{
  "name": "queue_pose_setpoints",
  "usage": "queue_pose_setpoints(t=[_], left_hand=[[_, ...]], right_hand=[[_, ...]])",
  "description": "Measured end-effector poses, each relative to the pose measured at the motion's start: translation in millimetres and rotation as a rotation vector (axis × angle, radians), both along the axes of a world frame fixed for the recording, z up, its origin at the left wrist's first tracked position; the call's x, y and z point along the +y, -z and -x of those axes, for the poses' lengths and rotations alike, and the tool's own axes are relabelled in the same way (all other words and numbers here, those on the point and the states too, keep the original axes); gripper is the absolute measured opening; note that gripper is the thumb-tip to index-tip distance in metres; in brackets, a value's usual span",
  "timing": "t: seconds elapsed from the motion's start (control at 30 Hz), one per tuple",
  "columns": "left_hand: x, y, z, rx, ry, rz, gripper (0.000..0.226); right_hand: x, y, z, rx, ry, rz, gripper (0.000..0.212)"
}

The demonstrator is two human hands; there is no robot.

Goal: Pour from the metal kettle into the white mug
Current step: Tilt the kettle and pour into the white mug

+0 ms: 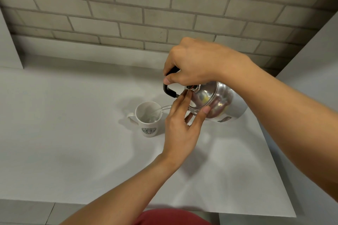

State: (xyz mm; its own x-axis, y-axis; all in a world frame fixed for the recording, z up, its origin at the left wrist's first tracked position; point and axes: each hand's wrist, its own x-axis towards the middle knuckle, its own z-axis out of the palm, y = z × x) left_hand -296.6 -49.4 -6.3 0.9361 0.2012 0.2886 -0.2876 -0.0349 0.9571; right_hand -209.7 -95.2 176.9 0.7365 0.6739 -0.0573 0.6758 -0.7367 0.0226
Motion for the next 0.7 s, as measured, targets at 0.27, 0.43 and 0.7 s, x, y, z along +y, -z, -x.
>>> queue_pose_setpoints(t=[0.27,0.43,0.7], left_hand=[[-0.9,-0.3,-0.5,-0.011,-0.003,0.028,0.059],[-0.3,-0.4,-0.3,-0.022,-0.004,0.029,0.06],[-1.0,-1.2,0.6,-0.037,-0.008,0.04,0.06]], right_hand=[[2.7,-1.5,-0.5,-0.014,-0.017,0.029,0.023],[4.1,-2.4,0.4,-0.014,-0.017,0.038,0.022],[5.4,-5.6,3.5,-0.006,-0.008,0.054,0.022]])
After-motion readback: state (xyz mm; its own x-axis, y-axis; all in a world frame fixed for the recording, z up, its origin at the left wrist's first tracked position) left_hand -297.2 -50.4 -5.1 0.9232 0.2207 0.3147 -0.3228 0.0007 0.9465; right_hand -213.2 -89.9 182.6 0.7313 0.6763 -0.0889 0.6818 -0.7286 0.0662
